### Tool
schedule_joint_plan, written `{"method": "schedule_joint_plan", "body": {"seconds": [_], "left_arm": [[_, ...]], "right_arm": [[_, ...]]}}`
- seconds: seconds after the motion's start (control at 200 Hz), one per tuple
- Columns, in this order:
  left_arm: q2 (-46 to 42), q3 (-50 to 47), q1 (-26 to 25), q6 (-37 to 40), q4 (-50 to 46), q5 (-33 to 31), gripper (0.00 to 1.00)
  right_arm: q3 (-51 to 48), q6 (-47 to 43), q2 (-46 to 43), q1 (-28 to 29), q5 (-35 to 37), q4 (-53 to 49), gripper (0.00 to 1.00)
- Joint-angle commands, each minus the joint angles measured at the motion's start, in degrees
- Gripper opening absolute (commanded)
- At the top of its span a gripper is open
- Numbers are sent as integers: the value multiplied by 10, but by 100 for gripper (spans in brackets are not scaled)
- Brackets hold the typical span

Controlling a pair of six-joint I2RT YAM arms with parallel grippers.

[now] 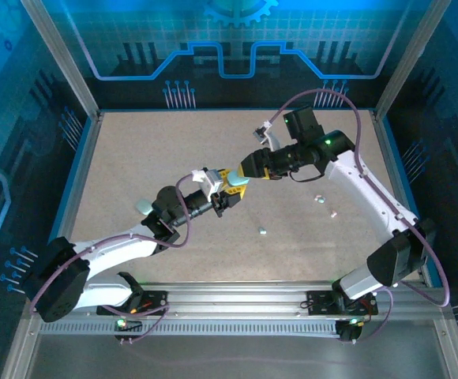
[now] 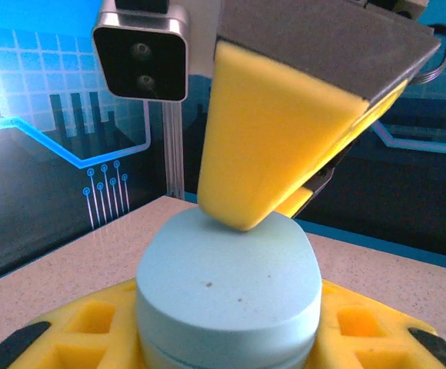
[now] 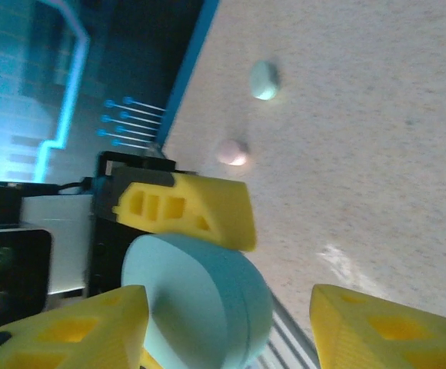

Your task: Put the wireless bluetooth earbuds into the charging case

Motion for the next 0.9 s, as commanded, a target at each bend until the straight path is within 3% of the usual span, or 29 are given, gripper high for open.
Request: {"method": "schedule_joint_plan", "body": {"seconds": [0.0, 0.17, 0.315, 0.435, 0.57, 0.765, 0.896], "left_arm": [[-12, 26, 3, -13, 24, 25, 37], [-10, 35, 3, -15, 20, 41, 37], [-9, 41, 5, -12, 7, 47, 38], [-9, 40, 5, -6, -7, 31, 41], [-8, 42, 7, 5, -34, 30, 45], [-10, 36, 9, 14, -70, 9, 63], [-27, 19, 9, 13, -99, -16, 64]], "right_arm": [[-28, 35, -7, -9, -126, 59, 59], [-40, 46, 4, -12, -157, 77, 53], [-50, 59, 0, -22, -156, 93, 33], [-58, 66, -7, -32, -153, 102, 23], [-82, 99, -18, -44, -149, 142, 17], [-115, 144, -33, -67, -115, 198, 14], [-131, 159, -26, -94, -78, 223, 14]]}}
